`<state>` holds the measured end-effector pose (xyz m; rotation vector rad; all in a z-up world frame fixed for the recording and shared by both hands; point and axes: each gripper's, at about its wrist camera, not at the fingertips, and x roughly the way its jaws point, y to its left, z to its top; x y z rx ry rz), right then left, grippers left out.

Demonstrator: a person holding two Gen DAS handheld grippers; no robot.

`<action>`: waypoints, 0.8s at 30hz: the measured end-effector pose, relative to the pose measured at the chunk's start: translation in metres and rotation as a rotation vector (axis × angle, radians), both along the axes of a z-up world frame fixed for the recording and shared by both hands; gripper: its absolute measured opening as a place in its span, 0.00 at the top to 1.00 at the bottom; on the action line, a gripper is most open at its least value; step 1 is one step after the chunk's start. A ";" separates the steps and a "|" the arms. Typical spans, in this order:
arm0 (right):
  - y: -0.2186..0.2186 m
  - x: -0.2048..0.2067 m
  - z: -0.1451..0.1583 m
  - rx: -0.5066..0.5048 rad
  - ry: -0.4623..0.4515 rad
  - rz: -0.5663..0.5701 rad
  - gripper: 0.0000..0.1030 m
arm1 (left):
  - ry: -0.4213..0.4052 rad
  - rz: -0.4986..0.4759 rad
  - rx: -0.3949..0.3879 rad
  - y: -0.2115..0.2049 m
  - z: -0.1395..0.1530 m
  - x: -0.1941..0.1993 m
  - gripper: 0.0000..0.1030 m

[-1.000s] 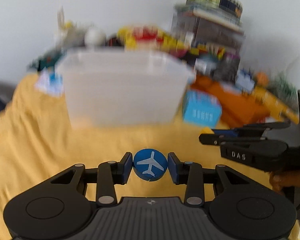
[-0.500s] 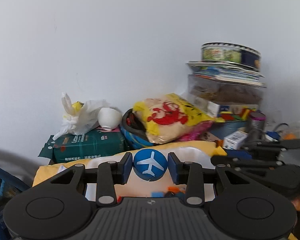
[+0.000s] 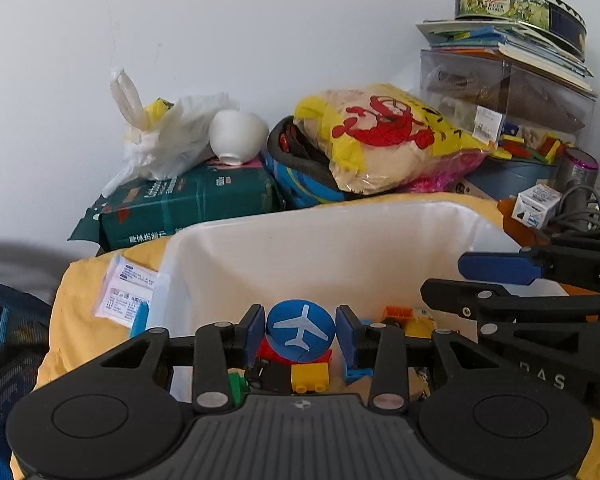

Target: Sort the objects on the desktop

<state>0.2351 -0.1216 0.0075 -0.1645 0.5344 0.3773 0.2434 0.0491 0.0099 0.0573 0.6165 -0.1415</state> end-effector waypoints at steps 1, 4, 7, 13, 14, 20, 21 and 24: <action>0.001 -0.002 0.001 -0.011 -0.012 0.004 0.66 | -0.008 -0.004 0.005 0.000 0.003 -0.003 0.51; 0.003 -0.011 0.008 -0.038 -0.055 0.018 0.65 | -0.064 0.006 0.044 -0.002 0.012 -0.015 0.42; 0.001 -0.017 0.018 -0.037 -0.083 0.011 0.63 | -0.114 0.013 0.061 -0.002 0.024 -0.028 0.33; -0.014 -0.032 0.031 0.002 -0.080 -0.027 0.48 | -0.174 0.021 0.066 -0.007 0.041 -0.061 0.26; -0.016 -0.035 0.031 0.000 -0.077 -0.033 0.43 | -0.181 0.036 0.074 -0.009 0.044 -0.067 0.26; -0.032 -0.061 0.022 -0.030 -0.073 -0.042 0.29 | -0.289 0.100 0.139 -0.026 0.054 -0.115 0.13; -0.033 -0.065 0.021 -0.033 -0.068 -0.035 0.28 | -0.280 0.086 0.134 -0.027 0.055 -0.119 0.12; -0.039 -0.075 0.021 -0.036 -0.045 -0.019 0.24 | -0.203 0.036 0.158 -0.033 0.053 -0.117 0.12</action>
